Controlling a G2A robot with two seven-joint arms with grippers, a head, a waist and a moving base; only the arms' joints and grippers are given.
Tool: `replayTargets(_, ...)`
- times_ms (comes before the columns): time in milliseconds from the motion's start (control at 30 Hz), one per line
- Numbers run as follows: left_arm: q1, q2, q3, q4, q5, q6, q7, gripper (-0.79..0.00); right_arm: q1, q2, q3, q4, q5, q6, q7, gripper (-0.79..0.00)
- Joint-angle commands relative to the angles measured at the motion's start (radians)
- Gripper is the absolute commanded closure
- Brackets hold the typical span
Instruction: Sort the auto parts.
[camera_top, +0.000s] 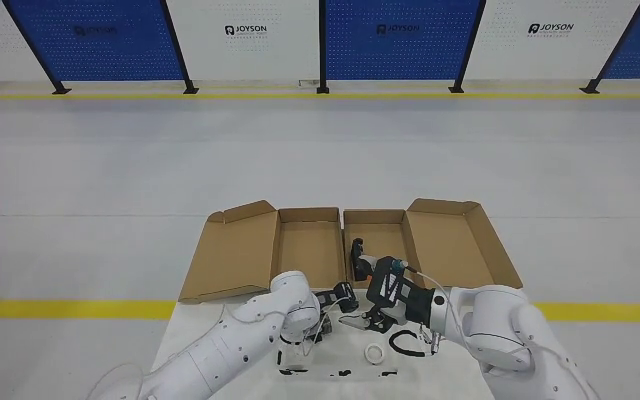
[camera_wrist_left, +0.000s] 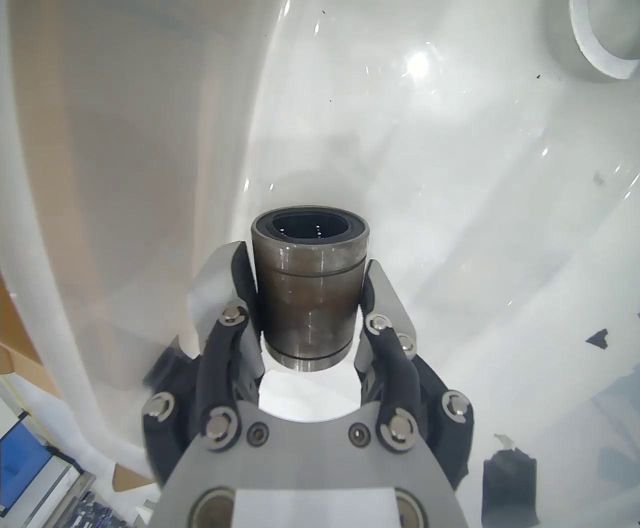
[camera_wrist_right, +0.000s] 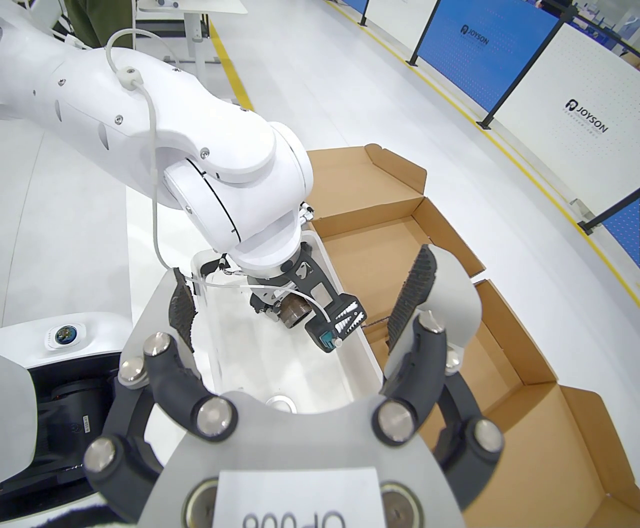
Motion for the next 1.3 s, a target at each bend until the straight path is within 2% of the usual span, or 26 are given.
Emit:
replayTargets(0,0.003,-0.002,0.006,-0.006,0.008,-0.006,-0.005,0.0,0.0,0.0,0.0,0.0,0.0,0.0,-0.001,-0.785)
replayTargets(267,0.028,0.003,0.003,-0.077,0.048,0.002,-0.017,0.0,0.0,0.0,0.0,0.0,0.0,0.0,-0.001,-0.785)
replayTargets(367,0.056,0.019,-0.017,-0.166,0.072,0.002,-0.021,0.0,0.0,0.0,0.0,0.0,0.0,0.0,-0.001,-0.785)
replayTargets(567,0.168,0.079,-0.1,-0.425,0.188,0.011,-0.05,0.0,0.0,0.0,0.0,0.0,0.0,0.0,-0.001,-0.785)
replayTargets(667,0.246,0.116,-0.167,-0.491,0.302,0.022,-0.002,0.0,0.0,0.0,0.0,0.0,0.0,0.0,-0.001,-0.785)
replayTargets(767,0.287,0.143,-0.25,-0.508,0.34,-0.004,0.05,0.0,0.0,0.0,0.0,0.0,0.0,0.0,-0.001,-0.785)
replayTargets(833,0.28,0.157,-0.33,-0.489,0.319,-0.021,0.082,0.0,0.0,0.0,0.0,0.0,0.0,0.0,-0.001,-0.785)
replayTargets(900,0.247,0.165,-0.408,-0.489,0.228,-0.064,0.089,0.0,0.0,0.0,0.0,0.0,0.0,0.0,-0.001,-0.785)
replayTargets(1067,0.224,0.18,-0.485,-0.495,0.015,-0.232,0.049,0.0,0.0,0.0,0.0,0.0,0.0,0.0,-0.001,-0.785)
replayTargets(1167,0.211,0.182,-0.484,-0.545,0.016,-0.191,-0.001,0.0,0.0,0.0,0.0,0.0,0.0,0.0,-0.001,-0.785)
replayTargets(1233,0.177,0.173,-0.455,-0.519,0.024,-0.135,-0.024,0.0,0.0,0.0,0.0,0.0,0.0,0.0,-0.001,-0.785)
replayTargets(1267,0.136,0.162,-0.425,-0.476,0.04,-0.088,-0.037,0.0,0.0,0.0,0.0,0.0,0.0,0.0,-0.001,-0.785)
